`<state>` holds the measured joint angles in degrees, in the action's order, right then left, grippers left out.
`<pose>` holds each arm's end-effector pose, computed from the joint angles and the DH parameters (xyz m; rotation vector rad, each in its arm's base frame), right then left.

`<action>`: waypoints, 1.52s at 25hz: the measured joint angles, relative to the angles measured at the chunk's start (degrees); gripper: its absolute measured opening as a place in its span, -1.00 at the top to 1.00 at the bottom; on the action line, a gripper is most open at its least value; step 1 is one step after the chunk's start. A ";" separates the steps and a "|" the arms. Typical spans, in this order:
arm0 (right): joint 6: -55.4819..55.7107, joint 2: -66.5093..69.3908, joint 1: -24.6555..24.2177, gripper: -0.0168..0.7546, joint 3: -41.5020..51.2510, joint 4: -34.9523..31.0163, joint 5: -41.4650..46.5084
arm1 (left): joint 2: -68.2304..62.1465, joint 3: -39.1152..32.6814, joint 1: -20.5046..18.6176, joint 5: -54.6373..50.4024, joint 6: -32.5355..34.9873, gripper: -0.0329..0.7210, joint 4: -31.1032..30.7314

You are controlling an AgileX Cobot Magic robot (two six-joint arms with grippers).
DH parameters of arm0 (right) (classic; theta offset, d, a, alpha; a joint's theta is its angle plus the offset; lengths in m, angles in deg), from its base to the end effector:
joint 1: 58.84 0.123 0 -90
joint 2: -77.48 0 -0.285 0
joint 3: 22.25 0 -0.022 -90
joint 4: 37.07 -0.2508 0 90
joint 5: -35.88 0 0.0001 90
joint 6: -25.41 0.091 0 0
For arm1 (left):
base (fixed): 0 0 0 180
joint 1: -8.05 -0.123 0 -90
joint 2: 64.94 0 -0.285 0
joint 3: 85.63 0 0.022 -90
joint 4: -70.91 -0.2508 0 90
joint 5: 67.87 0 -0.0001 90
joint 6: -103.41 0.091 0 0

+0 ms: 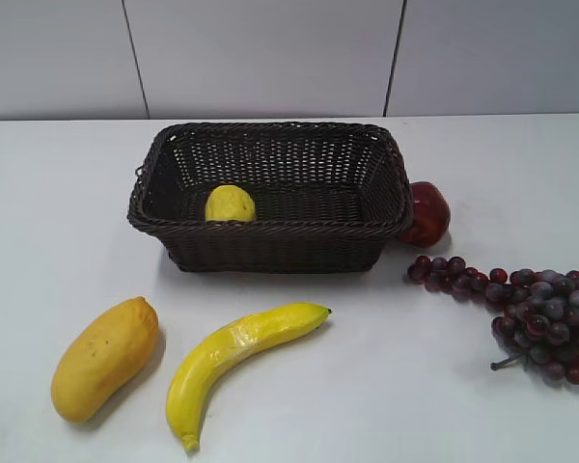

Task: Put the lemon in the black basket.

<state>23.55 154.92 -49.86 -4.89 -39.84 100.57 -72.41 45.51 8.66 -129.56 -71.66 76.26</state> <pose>0.2182 0.0385 0.3169 -0.2454 2.7748 0.0973 -0.0060 -0.0074 0.2749 0.1046 2.0542 -0.0653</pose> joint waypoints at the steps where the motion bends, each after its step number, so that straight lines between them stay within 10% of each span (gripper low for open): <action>1: 0.00 -2.09 0.00 -0.53 2.39 -0.06 -0.87 | 0.00 0.00 0.00 0.00 0.00 0.28 0.00; 18: 0.05 -36.98 0.00 -0.53 29.43 -0.24 -5.41 | 0.00 0.00 0.00 0.00 0.00 0.28 0.00; 38: 0.05 -64.09 0.00 -0.53 30.73 -0.26 -5.25 | 0.00 0.00 0.00 0.00 0.00 0.28 0.00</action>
